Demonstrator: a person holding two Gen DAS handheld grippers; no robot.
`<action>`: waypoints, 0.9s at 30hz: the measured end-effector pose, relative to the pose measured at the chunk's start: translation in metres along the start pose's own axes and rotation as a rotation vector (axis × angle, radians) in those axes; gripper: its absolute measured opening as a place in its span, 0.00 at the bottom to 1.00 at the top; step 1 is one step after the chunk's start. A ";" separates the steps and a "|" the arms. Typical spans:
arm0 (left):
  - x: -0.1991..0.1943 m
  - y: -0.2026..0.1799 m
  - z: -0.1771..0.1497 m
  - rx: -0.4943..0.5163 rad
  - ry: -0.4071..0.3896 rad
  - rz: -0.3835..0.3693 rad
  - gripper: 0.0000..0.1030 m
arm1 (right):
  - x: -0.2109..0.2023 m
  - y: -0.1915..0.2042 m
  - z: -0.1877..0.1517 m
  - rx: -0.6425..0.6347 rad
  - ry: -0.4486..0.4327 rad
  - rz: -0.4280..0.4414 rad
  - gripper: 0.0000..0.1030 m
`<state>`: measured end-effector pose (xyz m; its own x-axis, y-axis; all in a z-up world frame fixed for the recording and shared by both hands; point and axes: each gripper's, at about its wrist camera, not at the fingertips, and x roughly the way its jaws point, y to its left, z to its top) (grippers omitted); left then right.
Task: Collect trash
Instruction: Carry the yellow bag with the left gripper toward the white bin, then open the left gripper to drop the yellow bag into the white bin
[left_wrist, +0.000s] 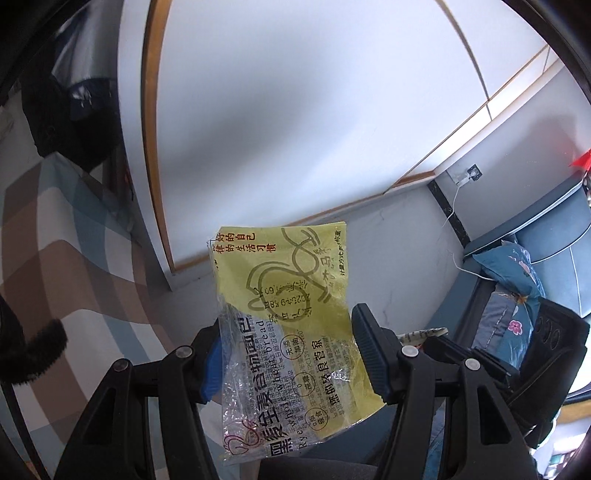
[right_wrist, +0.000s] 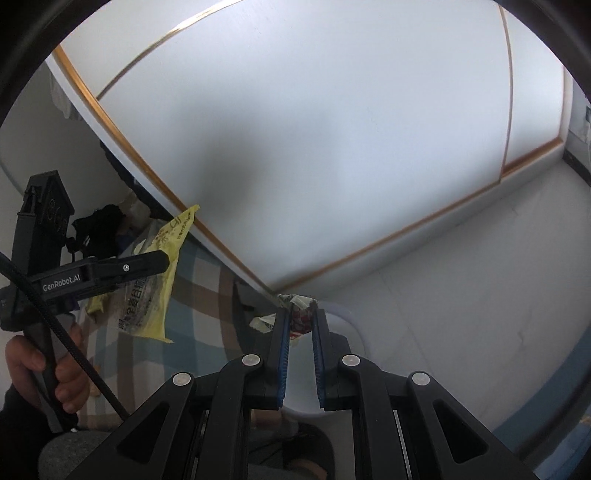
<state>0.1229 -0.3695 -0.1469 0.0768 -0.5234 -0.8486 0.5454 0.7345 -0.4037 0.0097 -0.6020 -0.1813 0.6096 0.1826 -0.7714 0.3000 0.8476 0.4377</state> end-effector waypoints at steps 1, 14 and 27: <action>0.009 0.000 0.002 -0.005 0.023 -0.002 0.56 | 0.010 -0.003 -0.003 0.003 0.022 -0.004 0.11; 0.055 0.012 0.010 -0.096 0.145 0.029 0.56 | 0.113 -0.029 -0.042 0.058 0.237 -0.011 0.12; 0.077 0.011 0.012 -0.098 0.229 0.057 0.56 | 0.120 -0.047 -0.043 0.118 0.257 -0.002 0.25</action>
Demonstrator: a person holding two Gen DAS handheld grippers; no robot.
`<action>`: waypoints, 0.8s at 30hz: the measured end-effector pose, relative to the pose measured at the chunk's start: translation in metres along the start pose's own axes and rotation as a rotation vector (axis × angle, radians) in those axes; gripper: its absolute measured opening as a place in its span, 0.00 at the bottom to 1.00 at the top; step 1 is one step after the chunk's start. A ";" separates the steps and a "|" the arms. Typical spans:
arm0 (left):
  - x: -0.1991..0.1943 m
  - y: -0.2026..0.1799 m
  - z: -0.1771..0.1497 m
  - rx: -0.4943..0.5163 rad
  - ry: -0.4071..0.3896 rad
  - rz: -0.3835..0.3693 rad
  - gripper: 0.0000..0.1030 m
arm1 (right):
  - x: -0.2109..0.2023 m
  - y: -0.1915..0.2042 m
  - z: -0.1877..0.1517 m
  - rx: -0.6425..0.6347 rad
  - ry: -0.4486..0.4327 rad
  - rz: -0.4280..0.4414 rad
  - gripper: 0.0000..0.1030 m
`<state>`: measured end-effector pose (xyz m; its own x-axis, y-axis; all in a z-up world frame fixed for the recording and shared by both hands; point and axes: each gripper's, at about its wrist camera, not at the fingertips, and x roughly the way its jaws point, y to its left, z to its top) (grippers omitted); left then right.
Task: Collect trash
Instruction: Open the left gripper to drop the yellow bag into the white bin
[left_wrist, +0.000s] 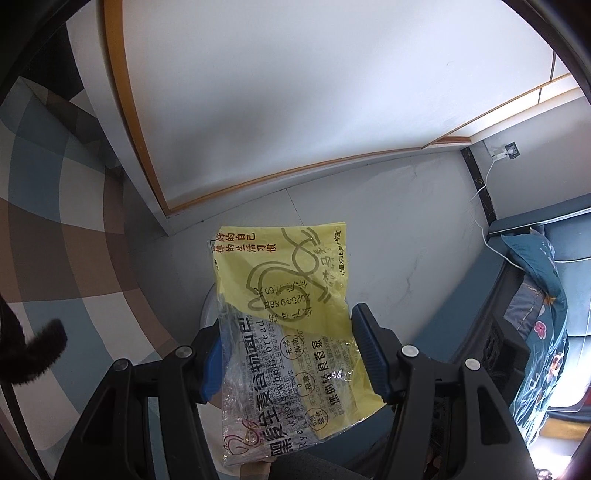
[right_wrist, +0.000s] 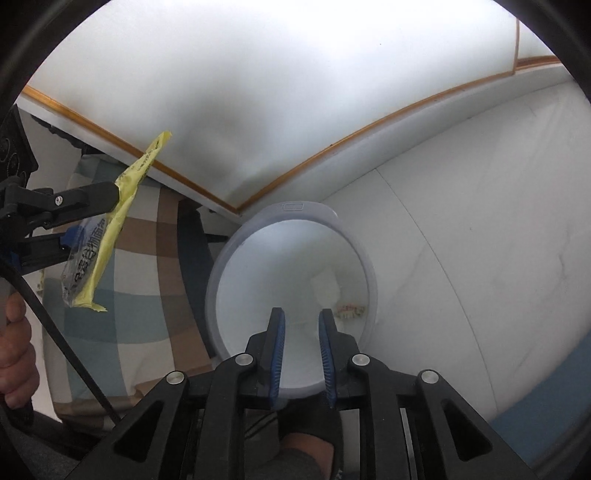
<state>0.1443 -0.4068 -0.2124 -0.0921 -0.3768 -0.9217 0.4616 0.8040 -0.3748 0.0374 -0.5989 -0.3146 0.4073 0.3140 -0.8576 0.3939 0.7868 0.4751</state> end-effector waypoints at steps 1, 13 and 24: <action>0.003 -0.001 0.001 0.005 0.014 -0.001 0.56 | -0.001 0.000 -0.001 0.001 -0.009 -0.012 0.30; 0.038 -0.005 0.001 0.011 0.154 0.029 0.56 | -0.029 -0.019 -0.002 0.044 -0.084 -0.054 0.61; 0.053 -0.008 0.003 0.011 0.237 0.072 0.72 | -0.032 -0.024 -0.004 0.074 -0.088 -0.041 0.67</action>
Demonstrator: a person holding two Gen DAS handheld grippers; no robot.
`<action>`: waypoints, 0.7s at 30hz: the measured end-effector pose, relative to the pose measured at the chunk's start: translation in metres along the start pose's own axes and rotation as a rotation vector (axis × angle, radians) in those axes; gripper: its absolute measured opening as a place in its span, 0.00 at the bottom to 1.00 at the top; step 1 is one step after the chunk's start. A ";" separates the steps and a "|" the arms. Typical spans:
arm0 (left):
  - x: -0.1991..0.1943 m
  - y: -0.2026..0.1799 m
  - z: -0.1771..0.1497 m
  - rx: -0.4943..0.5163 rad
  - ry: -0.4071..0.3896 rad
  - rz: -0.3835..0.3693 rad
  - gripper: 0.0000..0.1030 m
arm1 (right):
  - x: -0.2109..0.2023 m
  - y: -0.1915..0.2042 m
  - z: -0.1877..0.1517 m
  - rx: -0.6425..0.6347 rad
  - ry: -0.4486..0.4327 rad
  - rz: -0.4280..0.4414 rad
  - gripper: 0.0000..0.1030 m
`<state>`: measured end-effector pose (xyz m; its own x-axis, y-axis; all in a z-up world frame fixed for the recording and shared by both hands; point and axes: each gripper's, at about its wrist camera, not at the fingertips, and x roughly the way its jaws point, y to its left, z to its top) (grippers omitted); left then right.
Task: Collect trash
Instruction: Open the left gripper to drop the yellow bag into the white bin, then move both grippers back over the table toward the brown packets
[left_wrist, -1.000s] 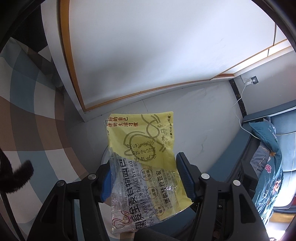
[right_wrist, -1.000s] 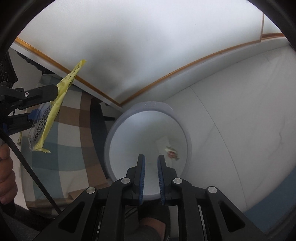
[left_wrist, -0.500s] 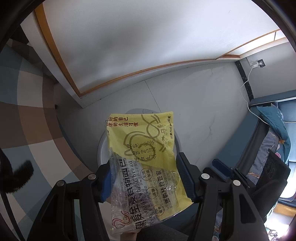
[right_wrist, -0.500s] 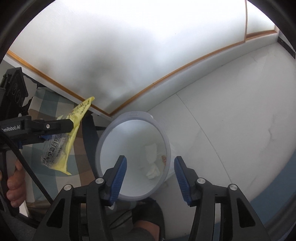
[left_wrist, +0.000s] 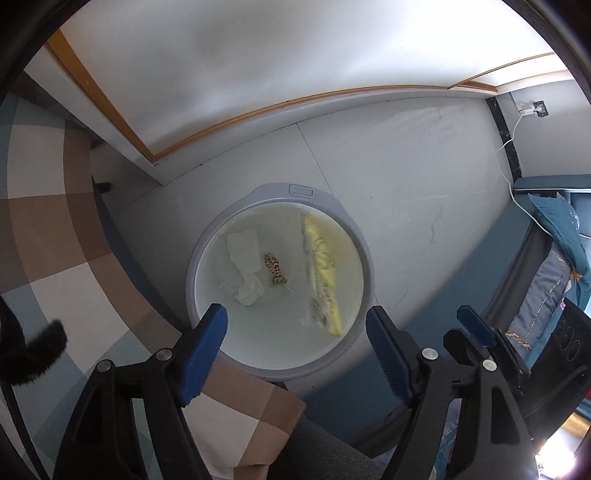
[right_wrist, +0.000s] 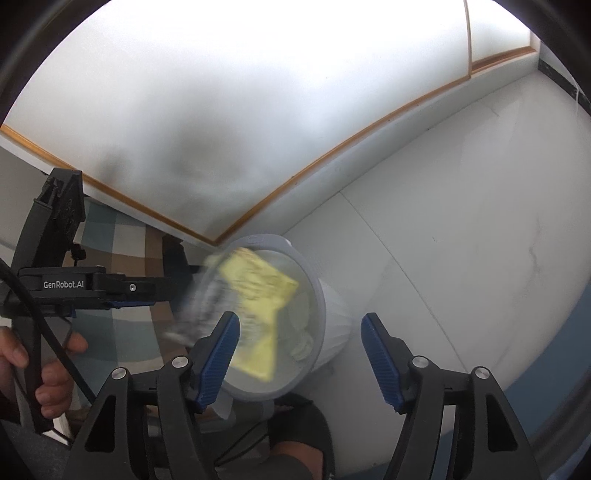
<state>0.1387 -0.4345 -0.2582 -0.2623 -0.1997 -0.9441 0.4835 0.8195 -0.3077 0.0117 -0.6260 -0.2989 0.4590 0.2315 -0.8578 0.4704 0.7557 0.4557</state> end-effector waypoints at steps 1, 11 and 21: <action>-0.001 0.001 0.000 -0.007 -0.005 -0.005 0.73 | 0.001 0.000 0.000 0.002 0.000 0.000 0.68; -0.038 0.002 -0.020 0.040 -0.154 0.062 0.73 | -0.005 0.006 -0.005 0.009 0.008 0.018 0.74; -0.123 0.013 -0.061 0.029 -0.459 0.176 0.73 | -0.049 0.036 -0.002 -0.051 -0.075 0.050 0.80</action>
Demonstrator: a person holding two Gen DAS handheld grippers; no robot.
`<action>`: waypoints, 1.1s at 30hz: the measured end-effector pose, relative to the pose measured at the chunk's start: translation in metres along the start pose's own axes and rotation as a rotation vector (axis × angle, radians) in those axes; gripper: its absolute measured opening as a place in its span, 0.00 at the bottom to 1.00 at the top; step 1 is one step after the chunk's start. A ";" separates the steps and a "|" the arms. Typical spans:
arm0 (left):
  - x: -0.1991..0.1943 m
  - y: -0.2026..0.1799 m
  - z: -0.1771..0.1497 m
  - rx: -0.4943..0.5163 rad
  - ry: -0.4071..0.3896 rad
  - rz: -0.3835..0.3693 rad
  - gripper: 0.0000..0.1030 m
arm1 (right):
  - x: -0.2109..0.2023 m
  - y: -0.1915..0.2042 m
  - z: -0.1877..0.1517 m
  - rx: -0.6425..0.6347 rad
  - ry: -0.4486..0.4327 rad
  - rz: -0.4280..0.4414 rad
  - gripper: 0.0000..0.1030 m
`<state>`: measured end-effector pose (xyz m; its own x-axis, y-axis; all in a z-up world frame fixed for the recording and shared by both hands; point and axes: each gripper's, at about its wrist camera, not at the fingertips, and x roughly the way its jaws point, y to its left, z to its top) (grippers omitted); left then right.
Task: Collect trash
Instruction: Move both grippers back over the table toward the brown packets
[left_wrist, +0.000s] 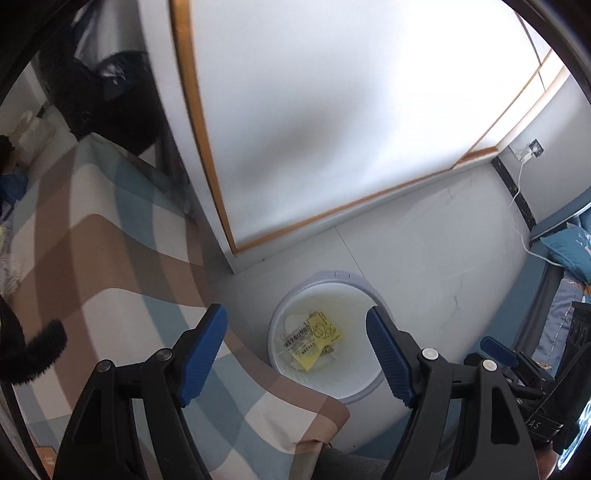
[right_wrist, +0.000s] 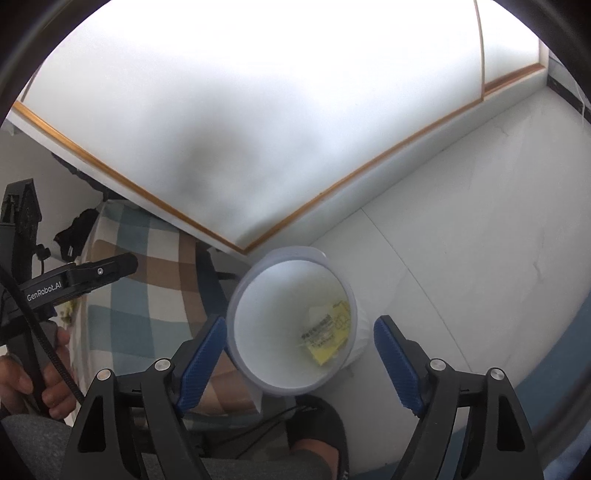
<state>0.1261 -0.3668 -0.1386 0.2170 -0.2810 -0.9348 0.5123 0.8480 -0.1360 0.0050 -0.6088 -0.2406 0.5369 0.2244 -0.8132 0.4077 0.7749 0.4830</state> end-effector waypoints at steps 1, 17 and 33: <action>-0.013 0.005 -0.001 -0.010 -0.035 0.020 0.73 | -0.007 0.005 0.002 -0.008 -0.015 0.002 0.80; -0.171 0.077 -0.042 -0.217 -0.444 0.166 0.87 | -0.139 0.149 0.017 -0.245 -0.329 0.092 0.88; -0.249 0.191 -0.121 -0.416 -0.662 0.284 0.96 | -0.163 0.306 -0.041 -0.475 -0.415 0.246 1.00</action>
<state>0.0697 -0.0805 0.0287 0.8025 -0.1274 -0.5829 0.0438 0.9869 -0.1553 0.0117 -0.3834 0.0268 0.8504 0.2559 -0.4598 -0.0811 0.9271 0.3660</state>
